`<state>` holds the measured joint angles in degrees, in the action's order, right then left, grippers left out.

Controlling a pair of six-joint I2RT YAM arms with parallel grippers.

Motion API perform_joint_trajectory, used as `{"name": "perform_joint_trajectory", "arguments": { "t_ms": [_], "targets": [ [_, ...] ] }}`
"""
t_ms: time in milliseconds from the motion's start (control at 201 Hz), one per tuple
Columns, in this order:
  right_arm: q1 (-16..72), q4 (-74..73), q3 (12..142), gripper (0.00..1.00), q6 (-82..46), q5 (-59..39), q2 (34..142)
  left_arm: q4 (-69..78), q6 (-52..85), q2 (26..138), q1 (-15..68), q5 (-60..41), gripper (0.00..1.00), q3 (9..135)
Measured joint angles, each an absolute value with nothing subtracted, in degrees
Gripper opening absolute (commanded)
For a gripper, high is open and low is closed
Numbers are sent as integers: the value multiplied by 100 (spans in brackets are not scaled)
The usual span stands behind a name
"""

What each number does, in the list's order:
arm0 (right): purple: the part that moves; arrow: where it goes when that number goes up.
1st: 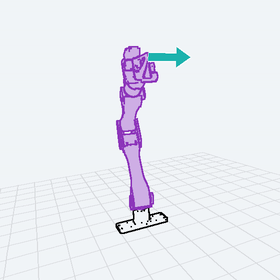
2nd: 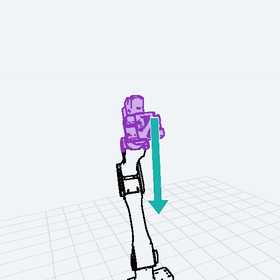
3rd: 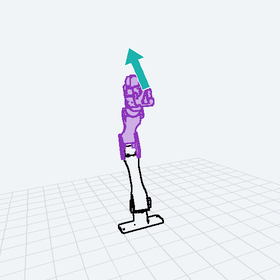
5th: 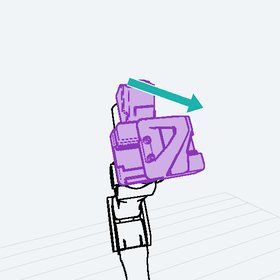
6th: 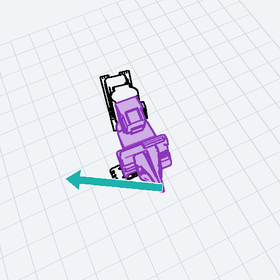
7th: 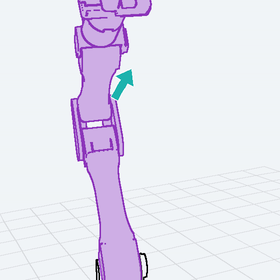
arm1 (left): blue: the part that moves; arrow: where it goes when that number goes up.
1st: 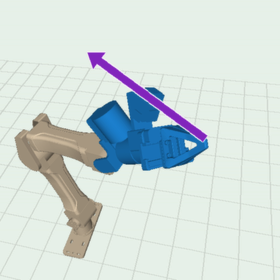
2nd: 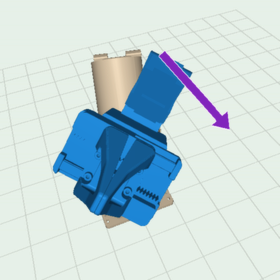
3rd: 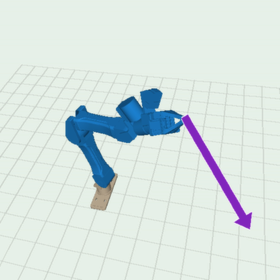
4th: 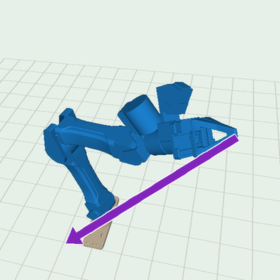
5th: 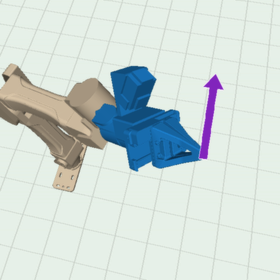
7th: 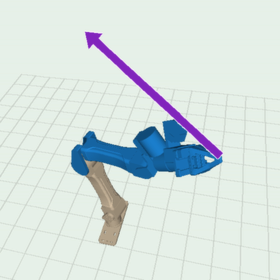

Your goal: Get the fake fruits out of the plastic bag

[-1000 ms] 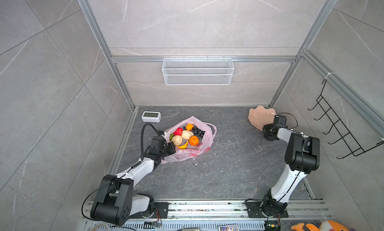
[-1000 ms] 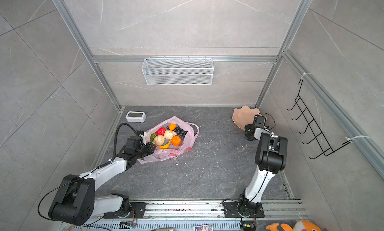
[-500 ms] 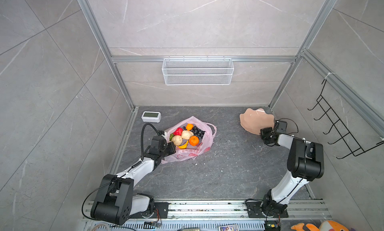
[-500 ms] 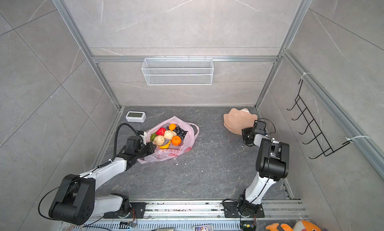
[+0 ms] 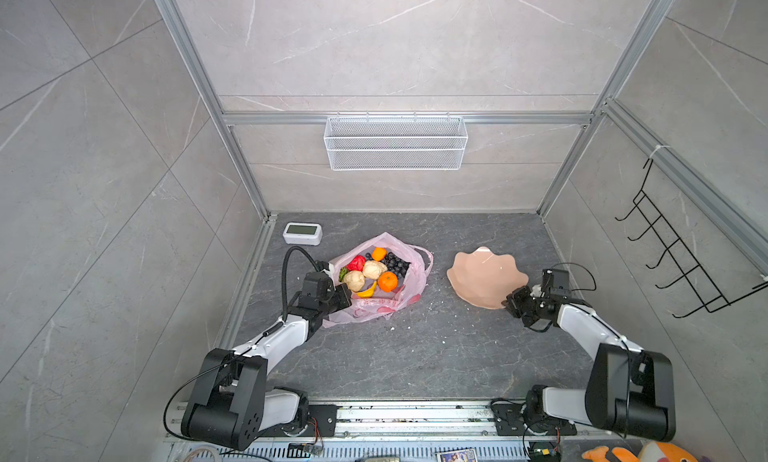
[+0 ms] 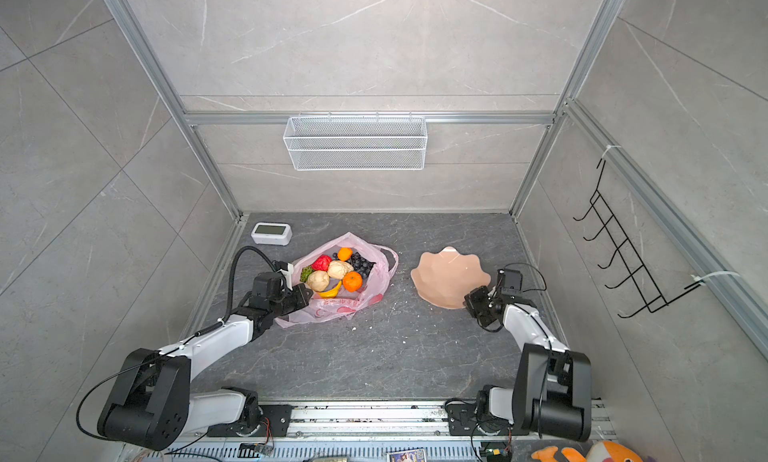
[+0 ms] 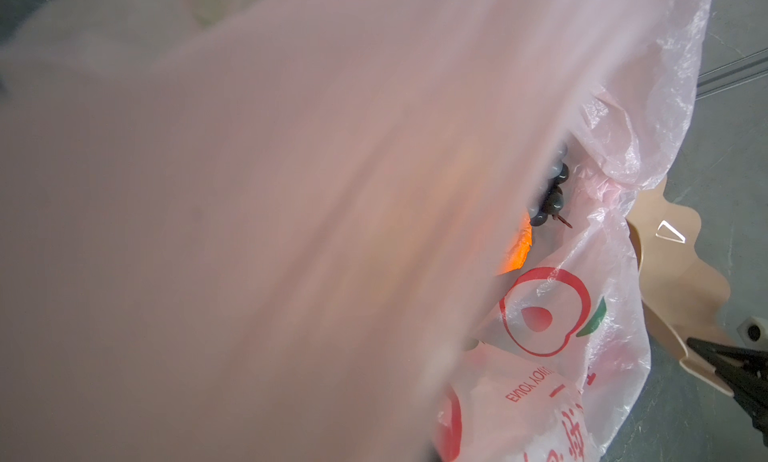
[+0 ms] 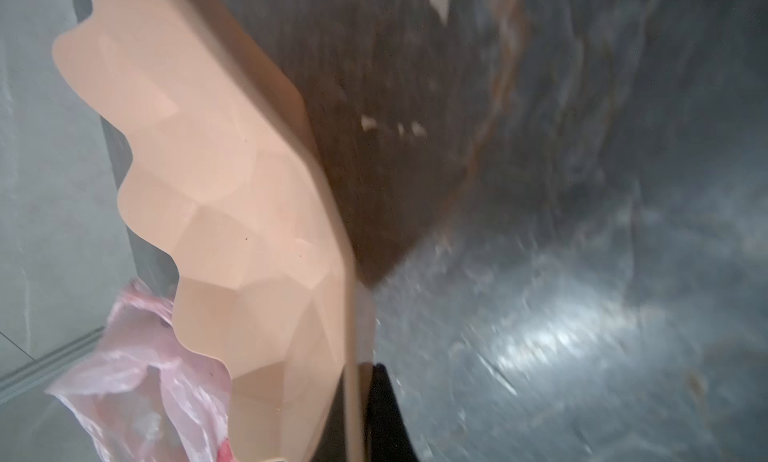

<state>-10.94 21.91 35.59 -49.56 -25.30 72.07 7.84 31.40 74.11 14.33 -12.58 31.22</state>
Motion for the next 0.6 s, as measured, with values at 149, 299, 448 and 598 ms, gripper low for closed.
{"name": "perform_joint_trajectory", "arguments": {
  "t_ms": [149,299,448,598],
  "targets": [
    [-862,3148,3232,7,-4718,-2532,6202,779,3107,7382,1433,-1238,0,3122],
    [-735,4121,3181,8,-4504,-2512,5387,779,3079,7336,1433,-1212,0,3122],
    [-633,4952,3159,8,-4333,-2440,4768,777,3050,7336,1433,-1210,0,3124],
    [-628,5428,2829,8,-4241,-2499,4289,777,3037,7336,1433,-1208,0,3122]
  ]
}}
